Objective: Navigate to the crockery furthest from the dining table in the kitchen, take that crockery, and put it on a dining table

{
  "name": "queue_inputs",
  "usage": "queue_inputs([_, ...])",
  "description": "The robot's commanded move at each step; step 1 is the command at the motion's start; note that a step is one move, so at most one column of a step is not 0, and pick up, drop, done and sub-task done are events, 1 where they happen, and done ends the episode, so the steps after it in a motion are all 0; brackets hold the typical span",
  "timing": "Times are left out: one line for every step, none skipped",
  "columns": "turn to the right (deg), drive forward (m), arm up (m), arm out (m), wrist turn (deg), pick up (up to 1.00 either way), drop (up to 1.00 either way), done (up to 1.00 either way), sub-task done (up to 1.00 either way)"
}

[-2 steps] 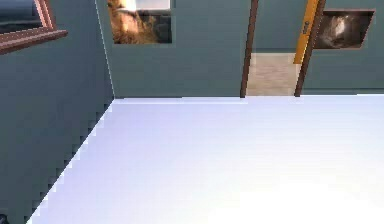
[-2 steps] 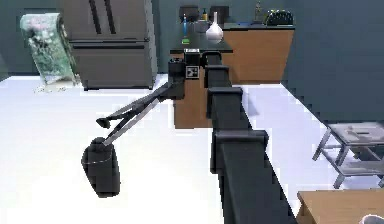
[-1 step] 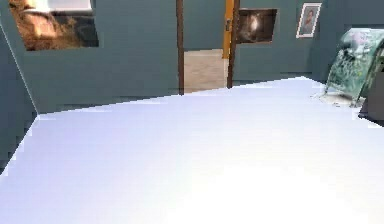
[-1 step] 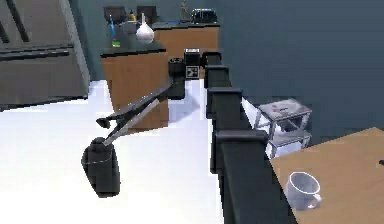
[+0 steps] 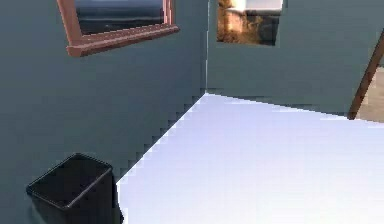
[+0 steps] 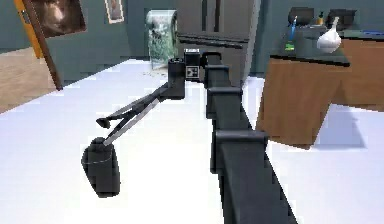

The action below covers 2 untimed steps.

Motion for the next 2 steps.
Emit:
queue_inputs([-45.0,0.0,0.0,0.0,0.0,0.0,0.0,0.0,0.0])
queue_inputs([-33.0,0.0,0.0,0.0,0.0,0.0,0.0,0.0,0.0])
